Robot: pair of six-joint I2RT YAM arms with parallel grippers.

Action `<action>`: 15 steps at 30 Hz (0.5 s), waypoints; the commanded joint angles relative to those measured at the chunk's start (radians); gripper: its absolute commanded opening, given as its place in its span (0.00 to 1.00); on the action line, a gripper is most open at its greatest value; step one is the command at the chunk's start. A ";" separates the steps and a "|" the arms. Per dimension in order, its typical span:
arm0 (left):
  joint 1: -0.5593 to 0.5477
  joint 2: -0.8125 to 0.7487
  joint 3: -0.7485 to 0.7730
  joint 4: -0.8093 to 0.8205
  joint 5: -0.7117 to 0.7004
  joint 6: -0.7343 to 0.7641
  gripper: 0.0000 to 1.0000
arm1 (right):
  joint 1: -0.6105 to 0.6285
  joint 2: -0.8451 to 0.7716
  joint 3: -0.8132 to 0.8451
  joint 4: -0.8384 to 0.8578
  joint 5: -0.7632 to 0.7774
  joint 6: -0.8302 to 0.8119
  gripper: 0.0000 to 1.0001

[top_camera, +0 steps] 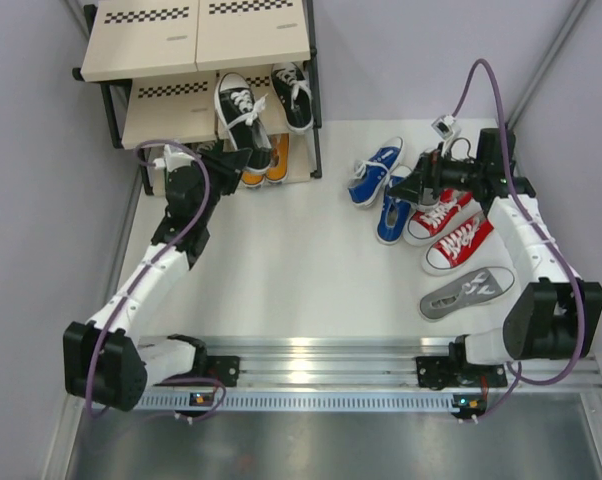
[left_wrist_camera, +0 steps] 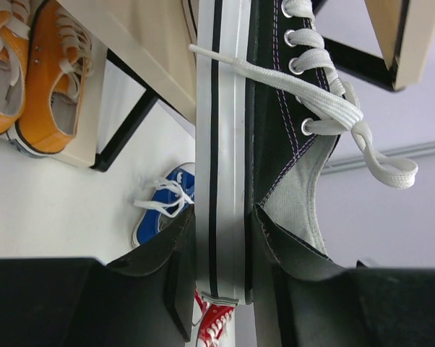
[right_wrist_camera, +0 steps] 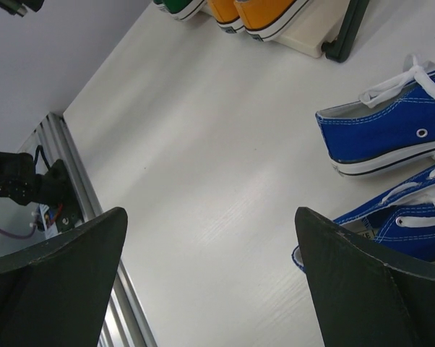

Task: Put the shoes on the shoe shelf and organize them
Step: Place the shoe at the shoe shelf.

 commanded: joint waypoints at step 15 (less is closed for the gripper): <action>0.127 0.490 0.500 0.068 0.210 -0.062 0.00 | 0.003 -0.067 0.000 0.004 0.004 -0.041 0.99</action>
